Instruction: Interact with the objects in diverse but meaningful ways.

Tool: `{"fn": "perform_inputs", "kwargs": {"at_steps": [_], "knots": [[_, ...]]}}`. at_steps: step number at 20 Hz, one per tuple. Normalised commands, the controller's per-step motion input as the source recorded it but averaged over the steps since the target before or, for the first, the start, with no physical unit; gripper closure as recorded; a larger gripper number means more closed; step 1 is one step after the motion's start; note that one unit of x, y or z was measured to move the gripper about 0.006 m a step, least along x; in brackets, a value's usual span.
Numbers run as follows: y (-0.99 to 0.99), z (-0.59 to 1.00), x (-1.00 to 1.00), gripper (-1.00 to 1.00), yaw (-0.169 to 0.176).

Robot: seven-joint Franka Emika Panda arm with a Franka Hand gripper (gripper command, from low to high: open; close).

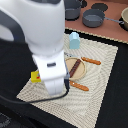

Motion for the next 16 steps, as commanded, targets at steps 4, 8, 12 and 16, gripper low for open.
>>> {"fn": "perform_inputs", "kwargs": {"at_steps": [4,8,12,16], "knots": [[0.64,-0.15,-0.83,1.0,0.0],[0.7,-0.28,-0.8,1.0,0.0],[0.69,-0.33,-0.8,1.0,0.0],[0.45,-0.41,-0.51,1.0,-0.011]]}}
